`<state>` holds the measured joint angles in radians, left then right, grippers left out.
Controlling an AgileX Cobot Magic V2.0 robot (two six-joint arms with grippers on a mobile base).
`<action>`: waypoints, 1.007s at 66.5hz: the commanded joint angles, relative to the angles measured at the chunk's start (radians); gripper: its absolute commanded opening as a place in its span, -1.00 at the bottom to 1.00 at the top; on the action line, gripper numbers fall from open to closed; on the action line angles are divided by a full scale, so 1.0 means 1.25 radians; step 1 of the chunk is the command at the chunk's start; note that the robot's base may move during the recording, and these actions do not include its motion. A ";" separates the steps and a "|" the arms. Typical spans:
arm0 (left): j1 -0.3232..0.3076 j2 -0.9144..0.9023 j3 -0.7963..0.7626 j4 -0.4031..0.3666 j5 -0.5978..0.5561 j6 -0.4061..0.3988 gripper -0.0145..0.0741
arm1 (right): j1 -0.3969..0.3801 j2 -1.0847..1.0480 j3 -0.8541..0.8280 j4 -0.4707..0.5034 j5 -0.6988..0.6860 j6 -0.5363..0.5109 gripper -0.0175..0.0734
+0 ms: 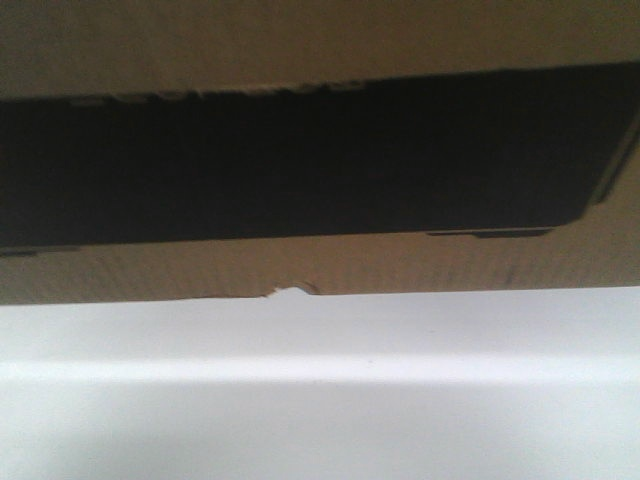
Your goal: Grab box from left shelf to table start
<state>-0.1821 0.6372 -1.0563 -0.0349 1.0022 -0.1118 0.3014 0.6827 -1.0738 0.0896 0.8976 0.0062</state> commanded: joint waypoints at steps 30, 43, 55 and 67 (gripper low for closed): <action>-0.010 0.412 -0.173 -0.041 -0.018 0.001 -0.90 | 0.005 0.406 -0.110 0.000 -0.029 -0.005 -0.49; -0.010 0.476 -0.173 -0.028 -0.012 0.024 -0.90 | 0.005 0.479 -0.110 -0.007 -0.033 -0.005 -0.49; -0.010 0.501 -0.173 -0.032 -0.007 0.070 -0.87 | 0.005 0.478 -0.110 -0.007 -0.033 -0.005 -0.43; -0.010 0.503 -0.173 -0.063 -0.008 0.085 -0.15 | 0.005 0.458 -0.110 -0.013 -0.033 -0.005 0.11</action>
<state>-0.1764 1.2896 -1.2337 0.0280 1.0610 -0.0195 0.2957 1.3038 -1.1712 -0.0361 0.9603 0.0109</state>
